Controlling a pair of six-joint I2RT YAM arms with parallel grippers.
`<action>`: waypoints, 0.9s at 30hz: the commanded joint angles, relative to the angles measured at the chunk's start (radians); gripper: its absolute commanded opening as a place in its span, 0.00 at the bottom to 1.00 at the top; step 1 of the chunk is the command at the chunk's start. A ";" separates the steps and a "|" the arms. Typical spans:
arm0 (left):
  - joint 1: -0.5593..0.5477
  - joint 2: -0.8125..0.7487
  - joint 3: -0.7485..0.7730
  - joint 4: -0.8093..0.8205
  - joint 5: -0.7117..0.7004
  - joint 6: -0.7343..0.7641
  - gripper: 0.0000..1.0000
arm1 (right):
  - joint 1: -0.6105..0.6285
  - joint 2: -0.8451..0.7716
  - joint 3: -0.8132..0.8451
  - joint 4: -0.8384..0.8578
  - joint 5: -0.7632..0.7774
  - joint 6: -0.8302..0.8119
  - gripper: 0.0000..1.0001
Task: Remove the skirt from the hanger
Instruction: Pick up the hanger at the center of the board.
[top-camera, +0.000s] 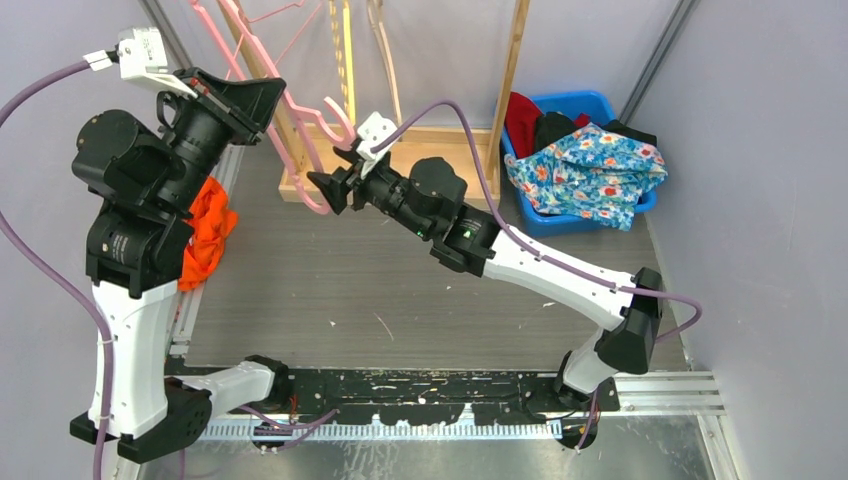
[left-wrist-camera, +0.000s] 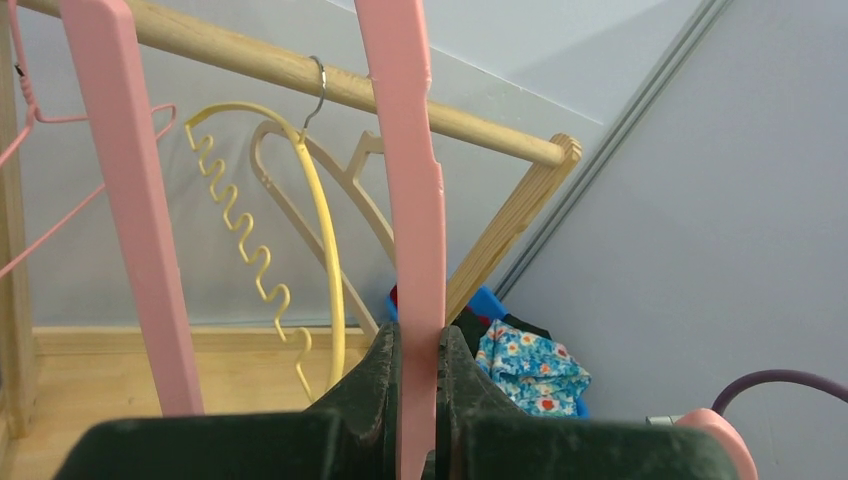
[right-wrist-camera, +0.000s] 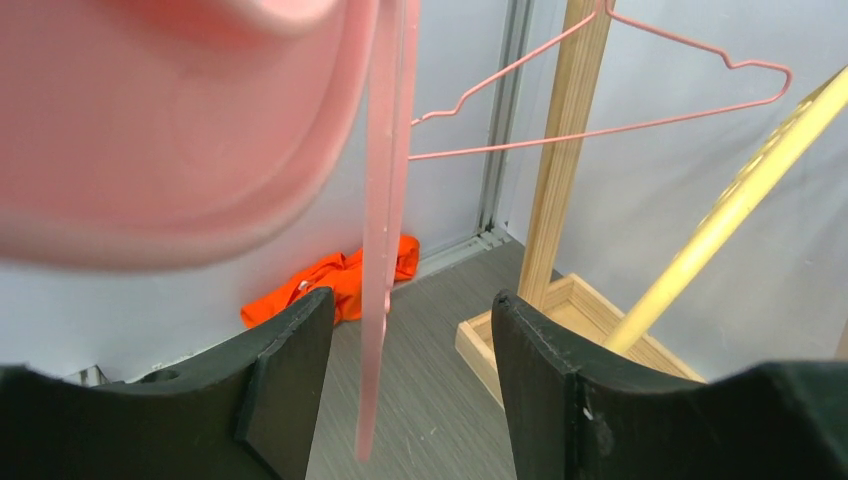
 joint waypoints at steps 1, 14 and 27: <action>-0.003 0.001 0.029 0.095 -0.012 -0.044 0.00 | 0.009 0.024 0.018 0.147 0.001 -0.007 0.64; -0.003 -0.003 0.021 0.094 0.020 -0.090 0.00 | 0.009 0.132 0.053 0.265 0.045 0.033 0.52; -0.002 -0.027 -0.043 0.107 0.046 -0.090 0.00 | 0.009 0.131 0.042 0.251 0.147 0.072 0.01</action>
